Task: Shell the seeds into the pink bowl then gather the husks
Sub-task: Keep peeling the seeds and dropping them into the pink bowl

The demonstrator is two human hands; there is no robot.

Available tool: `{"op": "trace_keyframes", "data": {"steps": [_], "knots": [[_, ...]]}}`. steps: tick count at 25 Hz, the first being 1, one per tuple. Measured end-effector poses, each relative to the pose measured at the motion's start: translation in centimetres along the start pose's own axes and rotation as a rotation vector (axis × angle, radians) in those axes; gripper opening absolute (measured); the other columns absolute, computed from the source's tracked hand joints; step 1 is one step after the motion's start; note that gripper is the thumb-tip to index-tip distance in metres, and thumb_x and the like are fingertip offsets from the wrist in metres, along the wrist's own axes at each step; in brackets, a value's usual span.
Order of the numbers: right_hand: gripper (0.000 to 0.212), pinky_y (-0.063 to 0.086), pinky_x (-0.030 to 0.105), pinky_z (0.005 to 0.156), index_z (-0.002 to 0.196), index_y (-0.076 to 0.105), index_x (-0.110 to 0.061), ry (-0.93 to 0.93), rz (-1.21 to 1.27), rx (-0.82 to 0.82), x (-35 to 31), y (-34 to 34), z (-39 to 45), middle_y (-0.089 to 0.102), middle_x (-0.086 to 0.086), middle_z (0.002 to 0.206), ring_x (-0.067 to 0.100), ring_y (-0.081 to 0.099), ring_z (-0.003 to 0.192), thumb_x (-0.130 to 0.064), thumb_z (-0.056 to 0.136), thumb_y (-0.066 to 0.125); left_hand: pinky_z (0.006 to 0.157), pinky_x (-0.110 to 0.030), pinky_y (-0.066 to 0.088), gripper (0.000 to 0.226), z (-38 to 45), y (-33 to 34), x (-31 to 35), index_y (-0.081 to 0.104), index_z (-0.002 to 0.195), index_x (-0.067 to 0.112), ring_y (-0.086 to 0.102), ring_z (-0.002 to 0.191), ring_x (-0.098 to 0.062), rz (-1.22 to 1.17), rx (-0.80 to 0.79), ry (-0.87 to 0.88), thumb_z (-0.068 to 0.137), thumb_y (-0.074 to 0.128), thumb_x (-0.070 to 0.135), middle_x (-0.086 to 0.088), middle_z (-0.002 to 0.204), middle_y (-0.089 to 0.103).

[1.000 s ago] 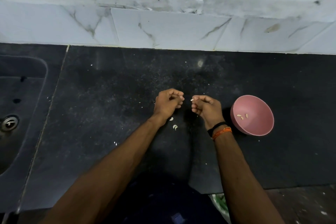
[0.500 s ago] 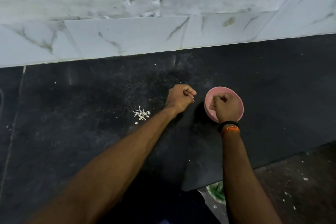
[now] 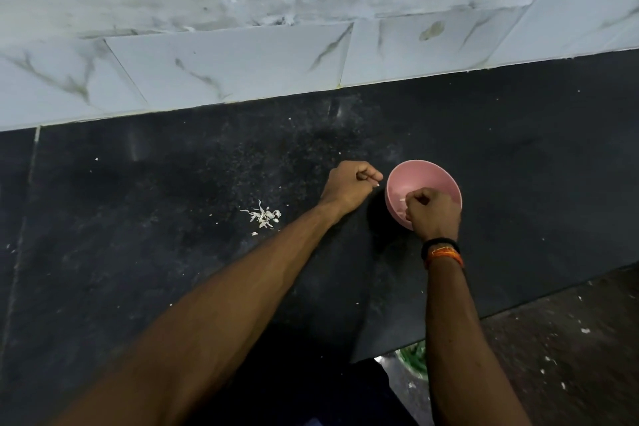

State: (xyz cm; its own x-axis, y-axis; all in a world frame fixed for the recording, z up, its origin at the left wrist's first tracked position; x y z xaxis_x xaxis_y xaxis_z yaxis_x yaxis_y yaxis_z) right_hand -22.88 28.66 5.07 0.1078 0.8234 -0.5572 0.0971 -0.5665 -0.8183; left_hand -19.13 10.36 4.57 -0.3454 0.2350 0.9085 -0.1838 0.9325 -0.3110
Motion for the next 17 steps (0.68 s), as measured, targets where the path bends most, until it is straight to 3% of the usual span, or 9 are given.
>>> {"op": "trace_keyframes", "data": {"steps": [3, 7, 12, 17], "knots": [[0.019, 0.046, 0.029, 0.076, 0.085, 0.074, -0.007, -0.012, -0.023, 0.060, -0.7, -0.4, 0.1, 0.067, 0.004, 0.079, 0.020, 0.055, 0.077, -0.013, 0.094, 0.059, 0.087, -0.031, 0.058, 0.022, -0.1, -0.3, -0.5, 0.077, 0.098, 0.015, 0.066, 0.080, -0.002, -0.024, 0.022, -0.020, 0.088, 0.064, 0.000, 0.005, 0.089, 0.074], [0.024, 0.036, 0.028, 0.060, 0.072, 0.061, -0.007, -0.088, 0.055, 0.062, -2.8, 0.2, 0.1, 0.053, 0.001, 0.064, 0.021, 0.050, 0.067, -0.013, 0.095, 0.056, 0.087, -0.034, 0.060, 0.008, -0.6, -1.9, -1.3, 0.078, 0.089, 0.020, 0.067, 0.081, -0.002, -0.067, 0.106, -0.030, 0.091, 0.071, 0.017, 0.012, 0.085, 0.074], [0.011, 0.042, 0.021, 0.077, 0.092, 0.076, -0.018, -0.391, 0.079, -0.095, -9.0, 4.1, -2.4, 0.068, -0.010, 0.086, 0.009, 0.061, 0.081, -0.018, 0.093, 0.065, 0.083, -0.037, 0.059, 0.019, -1.9, -6.8, -5.0, 0.076, 0.076, 0.024, 0.069, 0.075, -0.007, -0.096, 0.257, -0.112, 0.091, 0.070, 0.034, 0.012, 0.071, 0.072], [0.011, 0.052, 0.026, 0.080, 0.087, 0.077, -0.025, -0.547, 0.022, -0.472, -12.3, 10.4, -5.7, 0.076, -0.009, 0.089, 0.010, 0.068, 0.086, -0.018, 0.088, 0.068, 0.069, -0.004, 0.044, 0.003, -5.0, -12.3, -8.3, 0.079, 0.087, 0.020, 0.061, 0.072, 0.011, -0.032, 0.429, -0.146, 0.088, 0.076, 0.020, 0.013, 0.079, 0.073]]}}
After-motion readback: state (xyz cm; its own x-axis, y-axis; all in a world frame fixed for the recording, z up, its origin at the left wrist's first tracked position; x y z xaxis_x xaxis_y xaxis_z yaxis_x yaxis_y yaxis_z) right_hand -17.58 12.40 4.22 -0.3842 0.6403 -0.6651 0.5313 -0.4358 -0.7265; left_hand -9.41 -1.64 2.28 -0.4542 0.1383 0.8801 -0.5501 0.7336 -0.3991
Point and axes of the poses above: each hand's wrist, its own z-axis towards the middle knuckle, its own y-axis out of the palm, x = y × z, the point moved 4 cm from there along z, towards the middle knuckle
